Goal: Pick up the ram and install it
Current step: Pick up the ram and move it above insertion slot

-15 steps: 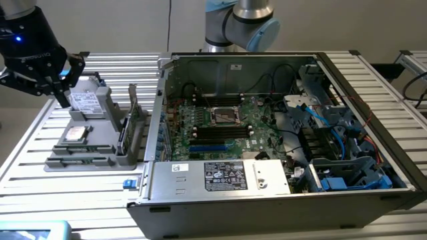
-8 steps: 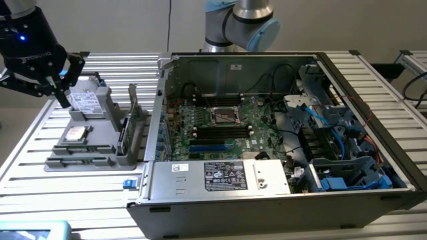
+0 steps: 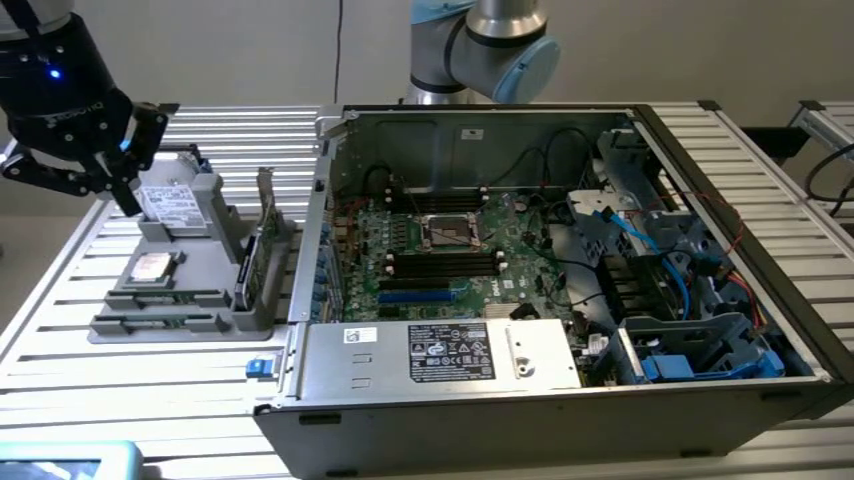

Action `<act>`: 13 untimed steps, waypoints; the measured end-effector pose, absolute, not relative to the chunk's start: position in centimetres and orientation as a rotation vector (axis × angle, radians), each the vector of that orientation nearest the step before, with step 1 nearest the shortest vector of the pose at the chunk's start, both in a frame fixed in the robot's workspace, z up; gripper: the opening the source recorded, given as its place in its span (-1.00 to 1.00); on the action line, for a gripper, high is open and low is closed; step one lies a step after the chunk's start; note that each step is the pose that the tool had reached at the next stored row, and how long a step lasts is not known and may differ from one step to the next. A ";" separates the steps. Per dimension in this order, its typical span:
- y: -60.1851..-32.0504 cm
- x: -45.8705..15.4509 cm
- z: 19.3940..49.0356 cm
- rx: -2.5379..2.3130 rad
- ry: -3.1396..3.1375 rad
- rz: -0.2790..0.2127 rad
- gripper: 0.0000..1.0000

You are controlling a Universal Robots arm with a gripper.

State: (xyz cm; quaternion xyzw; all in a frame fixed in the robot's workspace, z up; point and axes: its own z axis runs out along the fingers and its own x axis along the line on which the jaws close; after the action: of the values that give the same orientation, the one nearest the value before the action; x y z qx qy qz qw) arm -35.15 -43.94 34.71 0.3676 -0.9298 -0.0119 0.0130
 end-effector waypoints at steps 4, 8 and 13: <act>-43.9 -35.2 34.7 1.248 -2.855 -0.040 -0.79; -43.9 -35.2 34.7 1.352 -2.810 -0.046 -0.79; -43.9 -35.2 34.7 1.471 -2.753 -0.055 -0.79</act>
State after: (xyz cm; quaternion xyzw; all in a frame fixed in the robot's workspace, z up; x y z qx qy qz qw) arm -35.15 -43.94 34.69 0.4711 -0.8818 -0.0177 0.0100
